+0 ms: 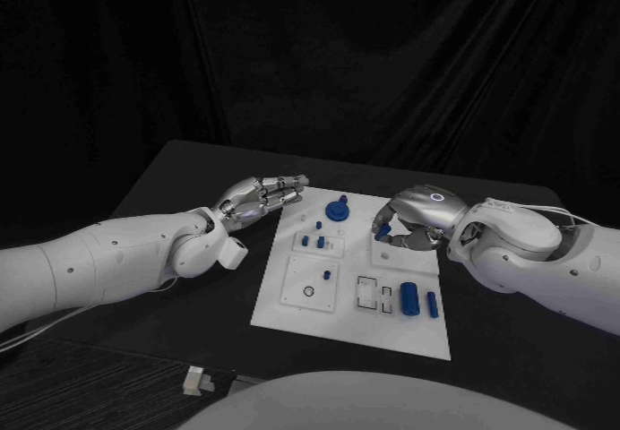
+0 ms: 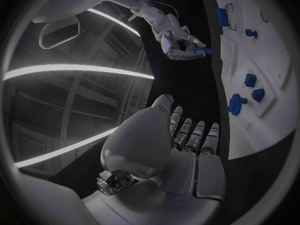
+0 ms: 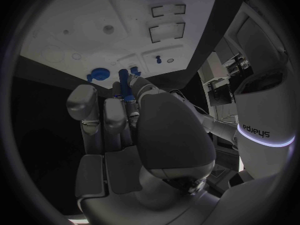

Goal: Assemble the parts on the task board

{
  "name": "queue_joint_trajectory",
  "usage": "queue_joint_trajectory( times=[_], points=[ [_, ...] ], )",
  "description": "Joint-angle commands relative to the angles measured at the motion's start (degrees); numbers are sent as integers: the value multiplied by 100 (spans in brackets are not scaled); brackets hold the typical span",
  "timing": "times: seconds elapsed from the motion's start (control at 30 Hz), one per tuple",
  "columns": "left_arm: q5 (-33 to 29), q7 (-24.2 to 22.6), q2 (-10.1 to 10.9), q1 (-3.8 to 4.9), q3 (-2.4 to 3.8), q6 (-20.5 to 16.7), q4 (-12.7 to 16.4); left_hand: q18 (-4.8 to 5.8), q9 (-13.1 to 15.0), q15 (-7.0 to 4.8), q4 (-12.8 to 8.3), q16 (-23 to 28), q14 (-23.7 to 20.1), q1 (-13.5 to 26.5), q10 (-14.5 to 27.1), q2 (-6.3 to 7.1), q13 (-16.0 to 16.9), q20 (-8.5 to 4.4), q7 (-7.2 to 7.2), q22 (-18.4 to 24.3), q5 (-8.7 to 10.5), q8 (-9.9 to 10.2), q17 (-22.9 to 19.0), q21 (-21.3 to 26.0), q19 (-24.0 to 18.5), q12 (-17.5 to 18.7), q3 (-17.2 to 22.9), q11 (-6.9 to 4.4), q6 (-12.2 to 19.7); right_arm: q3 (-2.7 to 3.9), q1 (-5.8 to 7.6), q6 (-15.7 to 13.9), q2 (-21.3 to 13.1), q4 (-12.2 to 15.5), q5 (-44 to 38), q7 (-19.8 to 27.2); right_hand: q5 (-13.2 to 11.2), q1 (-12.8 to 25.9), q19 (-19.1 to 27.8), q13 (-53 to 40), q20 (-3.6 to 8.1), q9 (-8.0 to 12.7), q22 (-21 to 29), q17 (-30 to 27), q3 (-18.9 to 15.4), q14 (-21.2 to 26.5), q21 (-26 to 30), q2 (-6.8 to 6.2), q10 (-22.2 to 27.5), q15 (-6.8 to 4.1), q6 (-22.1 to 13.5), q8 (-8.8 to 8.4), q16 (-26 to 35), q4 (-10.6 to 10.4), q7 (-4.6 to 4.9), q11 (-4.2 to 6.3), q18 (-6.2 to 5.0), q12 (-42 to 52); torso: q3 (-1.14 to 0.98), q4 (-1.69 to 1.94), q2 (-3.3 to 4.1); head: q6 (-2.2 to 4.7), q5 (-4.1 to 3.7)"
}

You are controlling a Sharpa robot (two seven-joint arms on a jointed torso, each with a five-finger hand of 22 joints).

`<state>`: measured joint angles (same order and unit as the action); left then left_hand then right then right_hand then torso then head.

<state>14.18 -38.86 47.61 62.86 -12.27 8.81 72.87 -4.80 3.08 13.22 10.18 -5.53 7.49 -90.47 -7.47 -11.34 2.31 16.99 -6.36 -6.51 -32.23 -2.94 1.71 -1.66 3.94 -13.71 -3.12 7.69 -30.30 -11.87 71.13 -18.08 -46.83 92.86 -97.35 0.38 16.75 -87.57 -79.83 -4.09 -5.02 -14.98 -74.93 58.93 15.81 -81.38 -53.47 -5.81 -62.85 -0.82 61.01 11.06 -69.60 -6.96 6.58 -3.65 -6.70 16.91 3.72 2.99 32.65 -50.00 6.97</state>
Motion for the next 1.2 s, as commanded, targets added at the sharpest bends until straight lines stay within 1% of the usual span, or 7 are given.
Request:
queue_joint_trajectory(
  times=[0.03, 0.17, 0.3, 0.57, 0.67, 0.83, 1.2],
  points=[
    [-44, -659, -10, -9, 6, 44, 12, 85, 6, 34, 8, -27, 14, -39, 9, 34, -5, -5, 0, 7, -37, -33, 9, -10, 49, 10, 40, -29, -3, -1, 24, 128, 58, 140, -237, -152, 27, -36, 40, -2, 16, -5, -685, -7, 22, 42, 19, -1, -50, -4, 24, 18, 28, 7, 23, 0, 53, 3, 0, 1, 0, 0, 8],
    [-44, -659, -11, -10, 6, 39, 14, 85, 6, 34, 8, -27, 14, -39, 9, 34, -5, -5, 0, 7, -37, -33, 9, -10, 49, 10, 40, -29, -3, -1, 35, 294, 240, 219, -391, -156, 28, -35, 46, -3, 14, -9, -682, -10, 24, 44, 34, -3, -62, -3, 29, 19, 32, 10, 24, 0, 50, 2, 0, 2, 0, 0, 17],
    [-44, -657, -10, -10, 6, 40, 18, 85, 6, 34, 8, -27, 14, -39, 9, 34, -5, -5, 0, 7, -37, -33, 9, -10, 49, 10, 40, -29, -3, -1, 0, 466, 563, 161, -578, -138, 28, -46, 63, 0, 9, -13, -674, -47, 35, 62, 69, -13, -72, 1, 17, 8, 61, 26, 29, -3, 44, -14, 0, 5, -3, 0, 29],
    [-44, -661, 4, -10, 6, 21, 34, 86, 5, 34, 5, -31, 16, -36, 10, 36, -3, -5, 1, 5, -38, -32, 9, -11, 53, 3, 52, -35, -4, -1, -218, 680, 1172, -121, -666, -48, 29, -52, 83, 1, 5, -17, -664, -56, 49, 72, 113, -16, -85, 5, 4, -6, 72, 42, 44, -10, 36, -31, -2, 9, 4, 0, 13],
    [-45, -659, 6, -10, 6, 20, 32, 86, 5, 34, 5, -31, 16, -36, 10, 36, -3, -5, 1, 5, -38, -32, 9, -11, 53, 3, 52, -35, -4, -1, -339, 725, 1396, -246, -677, 8, 30, -57, 87, 1, 3, -19, -663, -48, 57, 71, 115, -15, -90, 7, 0, -12, 68, 49, 52, -13, 35, -37, -1, 12, 3, 0, 5],
    [-45, -664, 9, -10, 6, 19, 34, 87, 5, 35, 7, -32, 16, -33, 11, 35, -3, -5, -1, 7, -37, -32, 9, -10, 52, 4, 56, -34, -2, 0, -456, 808, 1592, -364, -684, 49, 36, -65, 93, -1, 0, -21, -662, -48, 68, 73, 123, -17, -104, 11, -6, -21, 69, 65, 63, -17, 34, -44, 1, 7, 6, 0, 29],
    [-45, -669, 3, -10, 7, 32, 23, 89, 3, 34, 15, -28, 8, -22, 15, 24, -3, -5, -5, 16, -34, -30, 8, -8, 48, 6, 70, -31, 9, 0, -670, 863, 1847, -552, -687, 74, 48, -73, 99, 0, -4, -23, -661, -44, 81, 74, 126, -20, -108, 16, -19, -36, 68, 82, 74, -25, 33, -59, 0, -2, 9, 0, 20]
  ],
)
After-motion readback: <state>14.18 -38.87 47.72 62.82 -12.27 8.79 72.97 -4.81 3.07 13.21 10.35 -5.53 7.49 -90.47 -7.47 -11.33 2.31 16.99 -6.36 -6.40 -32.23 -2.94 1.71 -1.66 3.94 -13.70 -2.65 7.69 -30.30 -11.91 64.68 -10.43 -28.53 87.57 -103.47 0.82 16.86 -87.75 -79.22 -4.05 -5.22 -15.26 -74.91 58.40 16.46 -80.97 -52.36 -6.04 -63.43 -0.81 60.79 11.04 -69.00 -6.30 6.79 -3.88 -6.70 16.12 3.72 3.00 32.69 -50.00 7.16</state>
